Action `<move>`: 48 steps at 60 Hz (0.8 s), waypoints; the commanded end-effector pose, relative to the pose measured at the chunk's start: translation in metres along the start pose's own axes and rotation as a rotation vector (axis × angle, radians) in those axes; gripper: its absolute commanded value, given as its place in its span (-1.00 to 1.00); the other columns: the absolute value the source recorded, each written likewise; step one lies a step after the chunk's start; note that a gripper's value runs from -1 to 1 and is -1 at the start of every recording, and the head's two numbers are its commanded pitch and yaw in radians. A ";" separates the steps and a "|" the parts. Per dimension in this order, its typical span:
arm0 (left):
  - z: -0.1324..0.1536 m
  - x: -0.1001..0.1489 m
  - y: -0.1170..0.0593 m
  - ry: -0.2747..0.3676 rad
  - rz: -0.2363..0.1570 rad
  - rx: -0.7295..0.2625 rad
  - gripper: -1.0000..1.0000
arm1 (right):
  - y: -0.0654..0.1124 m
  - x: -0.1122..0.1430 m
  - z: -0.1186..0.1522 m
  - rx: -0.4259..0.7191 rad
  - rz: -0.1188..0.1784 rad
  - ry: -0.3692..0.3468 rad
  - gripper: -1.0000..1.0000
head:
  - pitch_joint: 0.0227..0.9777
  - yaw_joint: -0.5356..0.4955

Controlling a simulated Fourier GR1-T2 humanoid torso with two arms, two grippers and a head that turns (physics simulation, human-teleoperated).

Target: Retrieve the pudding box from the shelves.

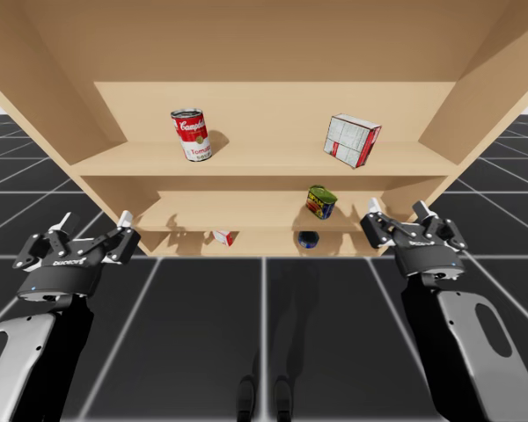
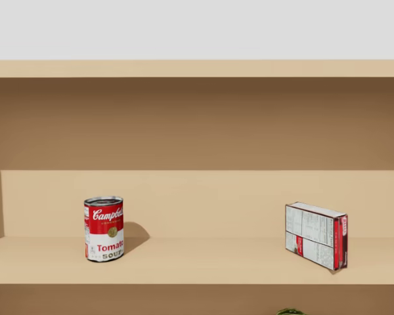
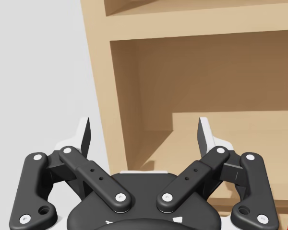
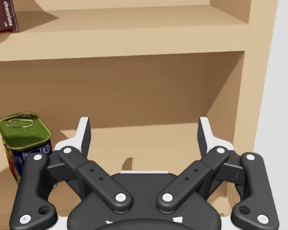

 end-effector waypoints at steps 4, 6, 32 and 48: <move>0.000 0.000 0.000 -0.003 0.001 0.006 -1.00 | 0.001 -0.001 0.001 -0.019 -0.004 0.004 -1.00 | -0.87 0.05; 0.000 0.000 0.000 -0.004 0.002 0.007 -1.00 | 0.001 -0.001 0.000 -0.019 -0.012 0.004 -1.00 | -0.87 0.05; 0.001 0.000 -0.004 -0.007 -0.005 -0.005 -1.00 | 0.001 -0.003 -0.003 0.003 -0.011 0.027 -1.00 | -0.58 -0.42; 0.001 -0.002 -0.008 -0.008 -0.010 -0.012 -1.00 | 0.002 -0.001 -0.002 0.014 -0.008 0.020 -1.00 | -0.52 -0.46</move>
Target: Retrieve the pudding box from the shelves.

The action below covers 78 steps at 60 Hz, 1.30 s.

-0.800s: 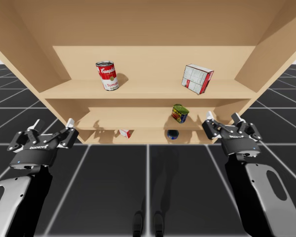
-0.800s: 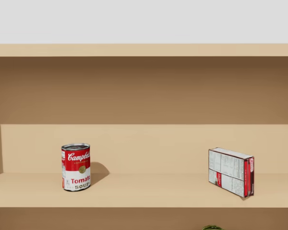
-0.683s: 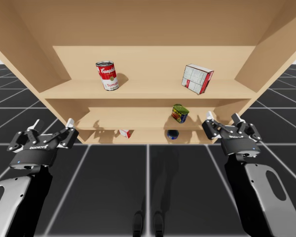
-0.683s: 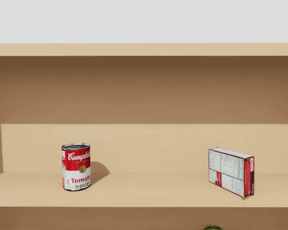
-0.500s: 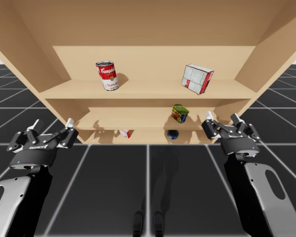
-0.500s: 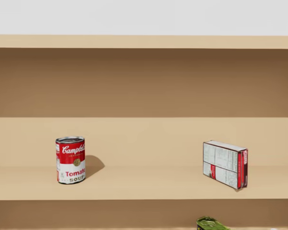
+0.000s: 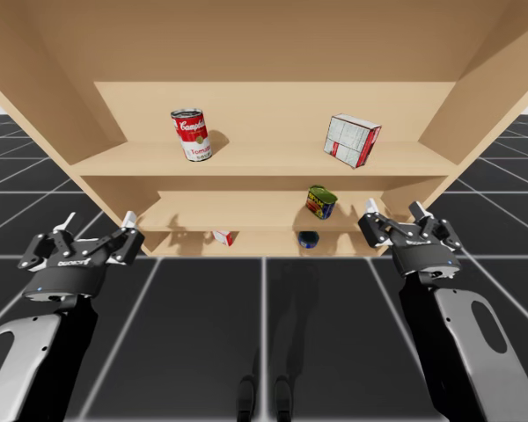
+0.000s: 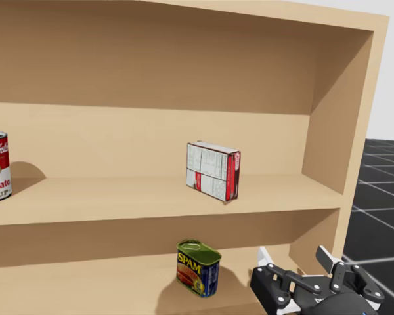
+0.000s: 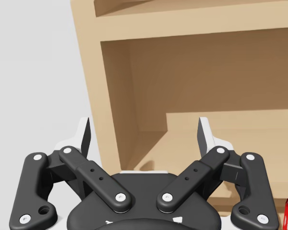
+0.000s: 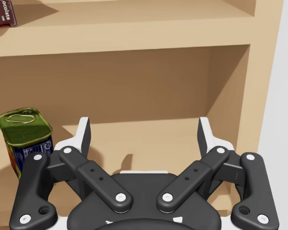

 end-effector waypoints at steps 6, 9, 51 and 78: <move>0.000 -0.001 -0.001 0.001 -0.001 -0.002 -1.00 | 0.005 0.013 0.010 0.042 -0.033 -0.004 -1.00 | -0.53 -0.44; -0.001 -0.001 -0.001 0.003 0.000 -0.001 -1.00 | 0.007 0.023 0.017 0.053 -0.032 -0.014 -1.00 | -0.53 -0.44; 0.000 -0.002 -0.004 0.011 0.000 -0.015 -1.00 | 0.047 0.124 0.011 0.242 0.055 -0.004 -1.00 | -0.59 -0.42; 0.000 -0.002 -0.003 0.017 0.004 -0.002 -1.00 | 0.067 0.117 -0.044 0.279 0.054 0.065 -1.00 | -0.55 -0.40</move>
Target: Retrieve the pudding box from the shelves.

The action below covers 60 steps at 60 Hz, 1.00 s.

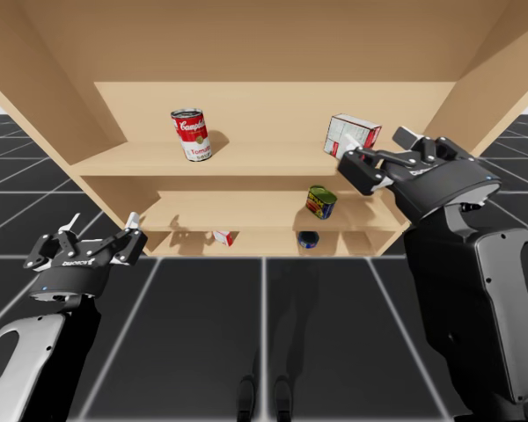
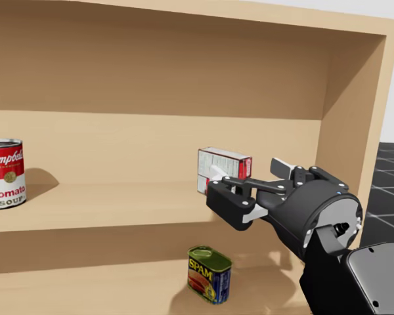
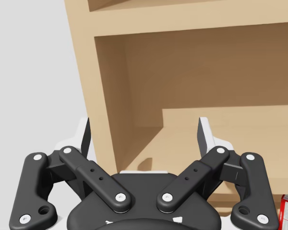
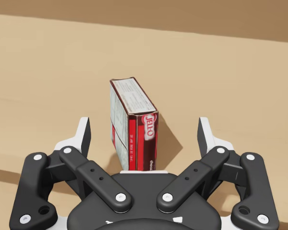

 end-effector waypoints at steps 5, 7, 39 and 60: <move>0.000 0.000 0.001 0.001 0.002 0.005 -1.00 | -0.001 -0.011 -0.030 -0.006 -0.005 0.089 -1.00 | -0.55 -0.39; 0.000 0.000 0.001 0.002 0.003 0.005 -1.00 | -0.001 -0.011 -0.033 -0.005 -0.002 0.092 -1.00 | -0.54 -0.39; -0.001 0.000 0.005 0.002 0.006 0.011 -1.00 | -0.014 -0.020 -0.040 -0.099 0.056 0.044 1.00 | -0.49 -0.36; -0.001 0.001 0.006 0.001 0.007 0.014 -1.00 | -0.009 0.009 0.015 -0.087 0.072 -0.061 1.00 | -0.48 -0.35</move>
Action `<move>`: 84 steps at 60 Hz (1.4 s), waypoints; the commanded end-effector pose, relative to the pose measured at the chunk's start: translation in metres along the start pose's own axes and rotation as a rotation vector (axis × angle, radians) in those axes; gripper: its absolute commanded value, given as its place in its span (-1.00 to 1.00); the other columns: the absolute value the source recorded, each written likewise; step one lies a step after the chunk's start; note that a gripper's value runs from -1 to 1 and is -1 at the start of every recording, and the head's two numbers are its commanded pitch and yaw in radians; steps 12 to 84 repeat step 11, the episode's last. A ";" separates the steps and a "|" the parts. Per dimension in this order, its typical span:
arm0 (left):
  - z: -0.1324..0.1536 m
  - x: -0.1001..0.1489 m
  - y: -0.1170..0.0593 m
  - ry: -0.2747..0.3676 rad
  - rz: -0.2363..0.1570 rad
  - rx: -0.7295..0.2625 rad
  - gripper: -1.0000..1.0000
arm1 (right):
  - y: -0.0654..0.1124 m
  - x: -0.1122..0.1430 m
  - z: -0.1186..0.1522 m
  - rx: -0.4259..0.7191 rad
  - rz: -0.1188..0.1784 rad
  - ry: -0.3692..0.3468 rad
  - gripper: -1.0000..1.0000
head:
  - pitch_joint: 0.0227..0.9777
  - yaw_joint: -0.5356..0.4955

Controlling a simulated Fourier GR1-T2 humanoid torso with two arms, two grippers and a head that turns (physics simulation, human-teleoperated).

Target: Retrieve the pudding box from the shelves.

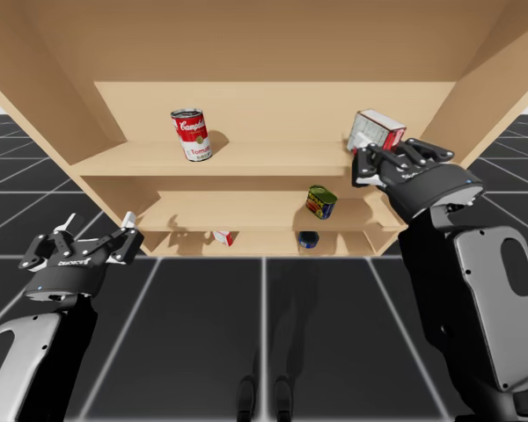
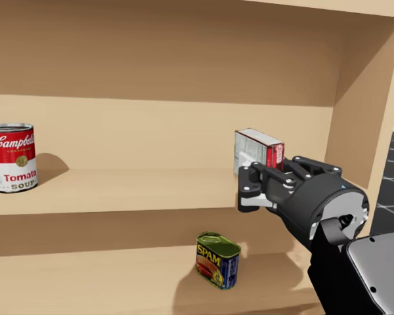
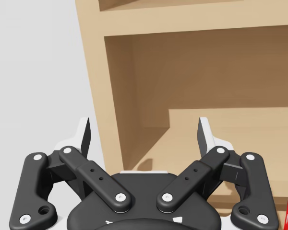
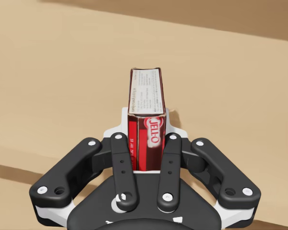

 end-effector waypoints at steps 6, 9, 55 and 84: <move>0.000 0.001 0.001 -0.001 0.002 0.001 -1.00 | -0.003 0.023 0.048 -0.059 -0.001 -0.098 1.00 | -0.48 -0.34; 0.000 0.001 0.001 -0.002 0.002 0.001 -1.00 | -0.003 0.024 0.058 -0.060 -0.005 -0.109 1.00 | -0.47 -0.34; 0.000 0.001 0.001 -0.002 0.003 0.001 -1.00 | -0.003 0.024 0.073 -0.062 -0.005 -0.128 1.00 | -0.48 -0.33; 0.000 0.001 0.001 -0.002 0.003 0.001 -1.00 | -0.003 0.024 0.073 -0.062 -0.005 -0.128 1.00 | -0.48 -0.33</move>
